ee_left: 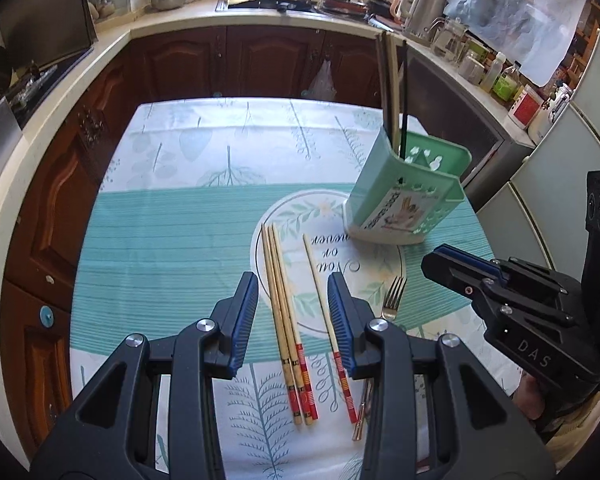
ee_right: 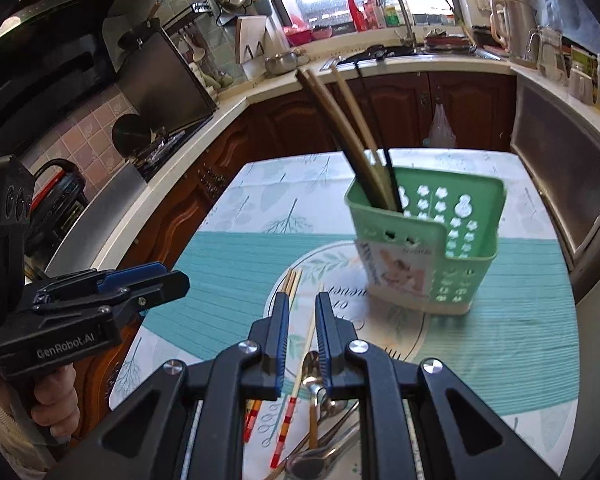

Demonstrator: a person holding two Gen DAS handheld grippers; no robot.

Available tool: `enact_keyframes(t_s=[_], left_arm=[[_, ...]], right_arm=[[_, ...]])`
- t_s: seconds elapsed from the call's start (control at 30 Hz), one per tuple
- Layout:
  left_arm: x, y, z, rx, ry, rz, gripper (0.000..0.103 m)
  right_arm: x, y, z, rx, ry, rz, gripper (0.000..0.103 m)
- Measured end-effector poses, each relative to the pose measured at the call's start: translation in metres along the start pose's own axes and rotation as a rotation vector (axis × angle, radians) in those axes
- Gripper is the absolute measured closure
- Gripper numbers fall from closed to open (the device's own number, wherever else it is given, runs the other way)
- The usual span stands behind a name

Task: Organize utensils
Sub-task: 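Open both tools and bring them back over the remaining chopsticks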

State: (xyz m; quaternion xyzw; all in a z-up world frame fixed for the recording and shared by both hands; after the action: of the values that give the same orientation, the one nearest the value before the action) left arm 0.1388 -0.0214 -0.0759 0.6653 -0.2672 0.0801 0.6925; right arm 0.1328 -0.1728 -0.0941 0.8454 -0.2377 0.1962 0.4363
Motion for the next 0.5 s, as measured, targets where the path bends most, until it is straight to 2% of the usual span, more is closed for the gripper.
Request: enact_keyframes(t_s=[0.13,0.37,0.5], left_arm=[[-0.009,-0.018,-0.005,0.004,0.015,-0.050,0.070],[-0.032,-0.071,-0.013,-0.002,0.024,-0.202,0.071],[-0.042,-0.105,-0.019,0.014,0.032,-0.279,0.082]], right_arm=[[-0.008,-0.013,-0.005,0.003,-0.005,-0.054,0.090],[-0.024,-0.044,-0.007,0.026,-0.046,-0.163,0.090],[-0.037,-0.058,-0.008,0.030,-0.062,-0.212,0.090]])
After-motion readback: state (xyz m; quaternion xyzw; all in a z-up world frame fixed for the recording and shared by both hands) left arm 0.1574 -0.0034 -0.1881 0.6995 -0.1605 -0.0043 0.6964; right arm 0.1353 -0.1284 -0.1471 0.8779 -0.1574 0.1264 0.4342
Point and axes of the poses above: each gripper's, at about its wrist camera, not at the fingertips, and y roughly against the way its jaws point, z to its right, x to its top, the point moved 7 cm from there along -y, roughly the way its jaws point, and after that the axes turned 6 degrees about x, right-handed, at the moved point
